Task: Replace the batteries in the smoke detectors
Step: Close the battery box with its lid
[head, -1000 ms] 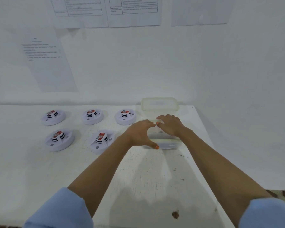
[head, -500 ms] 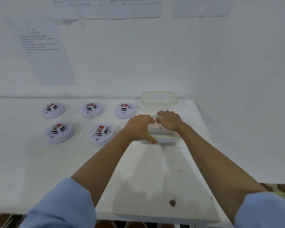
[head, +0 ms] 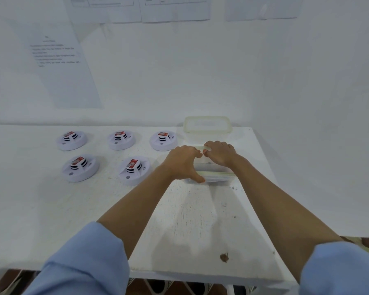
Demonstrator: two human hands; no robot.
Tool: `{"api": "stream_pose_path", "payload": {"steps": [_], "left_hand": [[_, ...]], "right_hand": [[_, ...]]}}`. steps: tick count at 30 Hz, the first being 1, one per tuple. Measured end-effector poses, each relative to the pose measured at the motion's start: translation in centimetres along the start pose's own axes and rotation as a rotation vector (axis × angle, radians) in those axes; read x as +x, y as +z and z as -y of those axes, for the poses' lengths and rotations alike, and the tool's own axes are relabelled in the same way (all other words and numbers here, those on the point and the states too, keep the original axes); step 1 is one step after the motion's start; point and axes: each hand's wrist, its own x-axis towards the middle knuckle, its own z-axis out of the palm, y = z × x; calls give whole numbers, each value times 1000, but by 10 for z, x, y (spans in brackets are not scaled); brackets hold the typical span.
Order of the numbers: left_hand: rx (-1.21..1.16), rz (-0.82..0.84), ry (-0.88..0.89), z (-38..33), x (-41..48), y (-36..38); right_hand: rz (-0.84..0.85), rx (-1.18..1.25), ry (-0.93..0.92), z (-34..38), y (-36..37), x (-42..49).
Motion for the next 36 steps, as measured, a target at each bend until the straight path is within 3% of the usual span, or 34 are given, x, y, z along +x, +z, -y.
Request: {"api": "stream_pose_path", "payload": {"steps": [22,28,31,36], "left_hand": [[-45,-24,-3,4,0,8],[-245,93,-5,11,-6,-1],[-243,56,3,15,-10,2],[-282,5,-9,20,-9,15]], "right_hand": [[25,27,-4,-2,-1,-3],[-47,119,-94,-14,-14,-26],[54,233,-136,-16,-18,-50],[131,85,-182,-21,-11,-62]]}}
